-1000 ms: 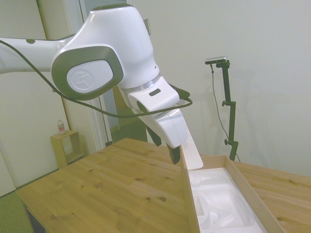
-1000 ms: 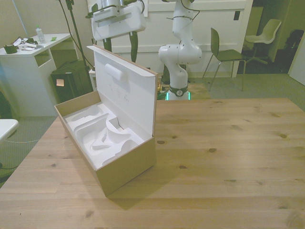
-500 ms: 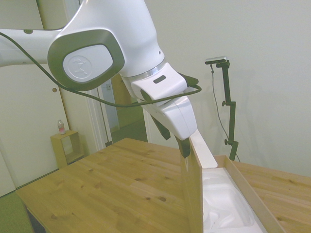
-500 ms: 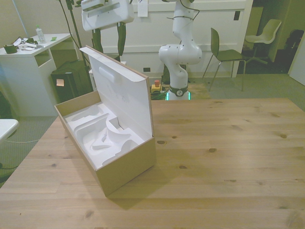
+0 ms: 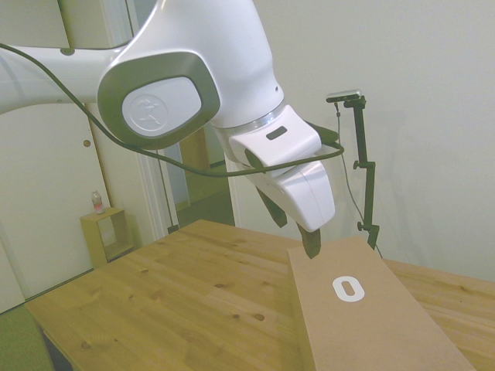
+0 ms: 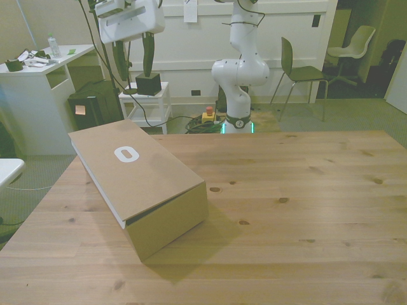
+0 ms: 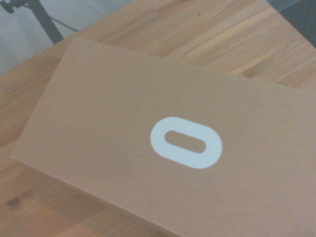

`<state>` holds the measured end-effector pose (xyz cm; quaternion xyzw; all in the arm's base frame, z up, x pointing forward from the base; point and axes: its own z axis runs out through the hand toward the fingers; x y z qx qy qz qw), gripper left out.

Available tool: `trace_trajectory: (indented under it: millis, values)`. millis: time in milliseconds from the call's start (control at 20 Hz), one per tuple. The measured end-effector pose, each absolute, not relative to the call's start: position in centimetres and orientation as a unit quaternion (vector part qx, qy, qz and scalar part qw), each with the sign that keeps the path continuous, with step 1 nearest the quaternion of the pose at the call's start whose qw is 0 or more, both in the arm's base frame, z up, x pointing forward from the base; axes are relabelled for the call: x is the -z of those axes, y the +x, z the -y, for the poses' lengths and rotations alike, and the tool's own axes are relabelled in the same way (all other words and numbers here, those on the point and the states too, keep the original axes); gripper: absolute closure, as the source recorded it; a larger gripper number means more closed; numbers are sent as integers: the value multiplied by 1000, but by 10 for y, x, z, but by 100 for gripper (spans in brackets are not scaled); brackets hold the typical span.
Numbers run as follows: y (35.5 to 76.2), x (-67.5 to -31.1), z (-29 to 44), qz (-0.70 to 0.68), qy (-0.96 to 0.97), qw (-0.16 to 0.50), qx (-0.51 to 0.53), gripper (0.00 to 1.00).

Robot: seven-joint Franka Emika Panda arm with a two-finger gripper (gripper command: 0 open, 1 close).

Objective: Close the box

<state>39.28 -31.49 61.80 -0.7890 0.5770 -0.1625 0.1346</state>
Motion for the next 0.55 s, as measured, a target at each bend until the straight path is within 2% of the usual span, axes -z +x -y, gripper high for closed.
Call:
trace_trajectory:
  millis: [250, 550]
  values:
    - [410, -584, 228, -497, -850, 135, 113, 0]
    - [394, -507, 119, -416, -903, 98, 40, 0]
